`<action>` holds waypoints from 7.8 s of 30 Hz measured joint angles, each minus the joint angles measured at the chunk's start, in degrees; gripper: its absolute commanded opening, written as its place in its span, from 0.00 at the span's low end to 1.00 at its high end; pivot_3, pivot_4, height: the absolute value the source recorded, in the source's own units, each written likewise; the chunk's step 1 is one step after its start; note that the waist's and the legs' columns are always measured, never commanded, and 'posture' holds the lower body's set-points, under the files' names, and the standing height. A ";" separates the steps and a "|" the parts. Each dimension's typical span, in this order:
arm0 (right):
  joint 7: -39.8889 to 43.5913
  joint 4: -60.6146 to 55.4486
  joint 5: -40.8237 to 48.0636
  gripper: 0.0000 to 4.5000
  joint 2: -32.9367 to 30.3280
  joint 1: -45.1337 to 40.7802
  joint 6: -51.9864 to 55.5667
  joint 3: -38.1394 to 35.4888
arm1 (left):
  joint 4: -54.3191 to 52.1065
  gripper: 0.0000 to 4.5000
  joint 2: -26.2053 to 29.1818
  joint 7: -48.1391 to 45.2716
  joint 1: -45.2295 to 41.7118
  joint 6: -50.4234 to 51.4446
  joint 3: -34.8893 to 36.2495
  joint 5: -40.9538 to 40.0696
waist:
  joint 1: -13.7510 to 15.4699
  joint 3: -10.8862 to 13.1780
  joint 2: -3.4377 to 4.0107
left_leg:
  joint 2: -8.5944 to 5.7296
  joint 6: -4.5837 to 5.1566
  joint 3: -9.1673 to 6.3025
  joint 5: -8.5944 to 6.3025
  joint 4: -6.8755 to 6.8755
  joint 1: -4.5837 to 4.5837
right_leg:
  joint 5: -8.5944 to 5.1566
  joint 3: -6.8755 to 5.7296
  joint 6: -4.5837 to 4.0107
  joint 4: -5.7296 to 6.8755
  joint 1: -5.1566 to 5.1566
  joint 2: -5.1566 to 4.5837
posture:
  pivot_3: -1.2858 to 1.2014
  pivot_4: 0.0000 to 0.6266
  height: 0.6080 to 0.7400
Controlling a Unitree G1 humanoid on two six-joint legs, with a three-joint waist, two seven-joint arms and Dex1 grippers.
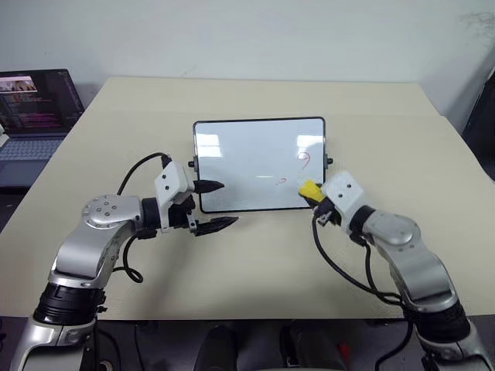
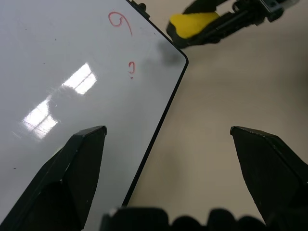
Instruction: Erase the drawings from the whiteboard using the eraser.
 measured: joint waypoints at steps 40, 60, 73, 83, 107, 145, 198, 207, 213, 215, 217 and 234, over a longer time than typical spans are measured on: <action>-6.29 25.14 -7.98 0.29 3.59 -13.24 -15.46 2.71 | -0.69 1.00 -0.25 0.51 1.15 0.14 0.07 -0.21 | -0.07 -0.03 -0.04 | 0.05 0.01 0.29 0.00 0.11 0.17 | 0.15 0.17 -0.24 0.34 -0.01 -0.02 | 0.52 0.24 1.00; -2.38 26.50 -9.85 0.29 3.02 -15.18 -15.47 3.85 | -2.12 1.00 -0.22 0.87 2.27 0.48 0.38 -0.66 | -0.03 -0.06 -0.08 | 0.07 0.01 0.28 -0.01 0.11 0.18 | 0.16 0.17 -0.28 0.34 0.01 -0.04 | 0.52 0.24 1.00; -9.06 30.99 -11.73 0.29 3.14 -17.44 -18.87 1.03 | -2.32 1.00 -0.22 0.94 2.37 0.74 0.47 -0.87 | -0.02 -0.07 -0.10 | 0.05 0.11 0.35 0.10 0.11 0.31 | 0.18 0.22 -0.14 0.36 0.08 -0.01 | 0.52 0.24 1.00; 2.00 26.04 -11.73 0.29 -0.77 -13.99 -16.31 5.15 | -2.42 1.00 -0.22 0.88 2.37 1.26 0.48 -0.88 | -0.16 -0.11 -0.16 | 0.06 0.11 0.37 0.07 0.10 0.40 | 0.15 0.24 -0.11 0.35 0.11 -0.01 | 0.52 0.24 1.00; -3.78 32.55 -12.72 0.29 2.29 -20.15 -20.39 5.45 | -4.31 1.00 -0.22 1.66 4.30 1.36 1.23 -1.19 | -0.01 -0.10 -0.15 | 0.08 0.11 0.31 0.08 0.10 0.19 | 0.21 0.19 -0.20 0.31 0.00 -0.06 | 0.52 0.24 1.00; 1.92 23.98 -12.22 0.29 3.81 -12.34 -15.78 9.16 | -0.49 1.00 0.12 2.03 3.71 1.20 1.21 0.78 | -0.30 -0.11 -0.17 | 0.08 0.11 0.35 0.07 0.08 0.29 | 0.15 0.23 -0.10 0.30 0.04 -0.01 | 0.52 0.24 1.00; 6.15 23.82 -14.91 0.29 1.69 -11.61 -16.79 8.48 | -2.95 1.00 1.42 -0.51 4.06 3.14 1.24 -0.51 | -0.20 -0.15 -0.23 | 0.09 0.14 0.33 0.09 0.07 0.33 | 0.18 0.24 -0.11 0.31 0.05 -0.03 | 0.52 0.24 1.00; 5.46 21.59 -14.92 0.29 1.64 -9.66 -14.32 8.57 | -4.30 1.00 1.23 -1.42 2.06 4.25 1.01 -3.10 | -0.01 -0.14 -0.23 | 0.06 0.15 0.35 0.11 0.12 0.33 | 0.18 0.22 -0.10 0.33 0.08 -0.02 | 0.52 0.24 1.00; 4.26 18.00 -14.50 0.29 -2.13 -6.04 -12.53 3.01 | -4.23 1.00 0.09 -2.51 -0.78 4.30 -0.49 -3.28 | 0.31 -0.16 -0.25 | 0.05 0.14 0.34 0.11 0.11 0.23 | 0.18 0.20 -0.09 0.22 0.08 -0.04 | 0.52 0.24 1.00; 3.73 16.04 -13.69 0.29 -1.85 -3.55 -11.28 1.67 | -4.17 1.00 0.08 -3.32 -1.25 4.30 -1.17 -3.28 | 0.21 -0.15 -0.24 | 0.05 0.14 0.34 0.11 0.09 0.24 | 0.18 0.20 -0.09 0.21 0.07 -0.04 | 0.52 0.24 1.00; 3.67 13.70 -11.81 0.29 -0.74 -1.13 -8.76 -0.19 | -3.96 1.00 -0.18 -3.93 -1.88 4.34 -2.08 -3.28 | 0.19 -0.14 -0.24 | 0.05 0.14 0.33 0.11 0.08 0.22 | 0.18 0.19 -0.10 0.22 0.05 -0.02 | 0.52 0.24 1.00; -7.00 6.01 2.00 0.29 8.84 9.60 7.76 -22.53 | 11.06 1.00 -18.14 -7.07 -19.52 -7.31 -17.33 6.19 | -0.46 -0.06 -0.09 | 0.02 0.13 0.30 0.08 0.01 0.07 | 0.19 0.22 -0.04 0.02 0.00 0.20 | 0.52 0.24 1.00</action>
